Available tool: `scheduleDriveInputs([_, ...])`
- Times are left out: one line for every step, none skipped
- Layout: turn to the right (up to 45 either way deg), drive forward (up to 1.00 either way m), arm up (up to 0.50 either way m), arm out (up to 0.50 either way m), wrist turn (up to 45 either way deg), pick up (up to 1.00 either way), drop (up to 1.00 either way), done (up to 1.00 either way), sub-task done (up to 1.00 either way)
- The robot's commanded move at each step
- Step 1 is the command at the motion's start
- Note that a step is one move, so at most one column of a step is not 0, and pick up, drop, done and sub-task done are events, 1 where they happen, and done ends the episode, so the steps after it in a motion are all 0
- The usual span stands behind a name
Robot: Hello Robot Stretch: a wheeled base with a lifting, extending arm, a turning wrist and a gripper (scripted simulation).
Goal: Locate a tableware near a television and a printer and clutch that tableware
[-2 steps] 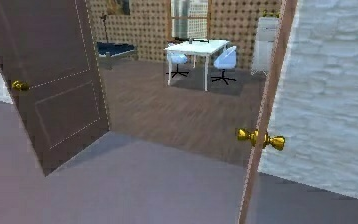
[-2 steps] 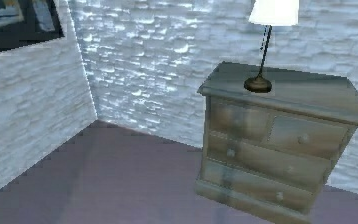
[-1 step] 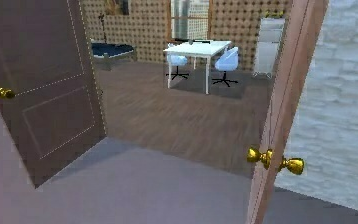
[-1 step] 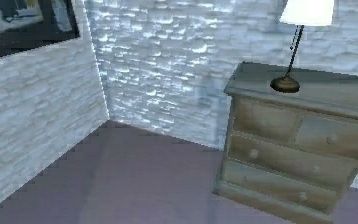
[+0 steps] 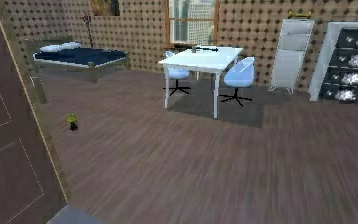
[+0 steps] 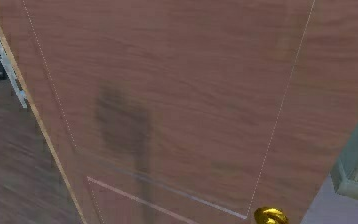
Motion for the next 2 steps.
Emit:
scheduleDriveInputs([-15.0,0.00,0.00,0.00,0.0,0.00,0.00,0.00,0.00])
scheduleDriveInputs([0.0,0.15,0.00,0.00,0.0,0.00,0.00,0.00,0.00])
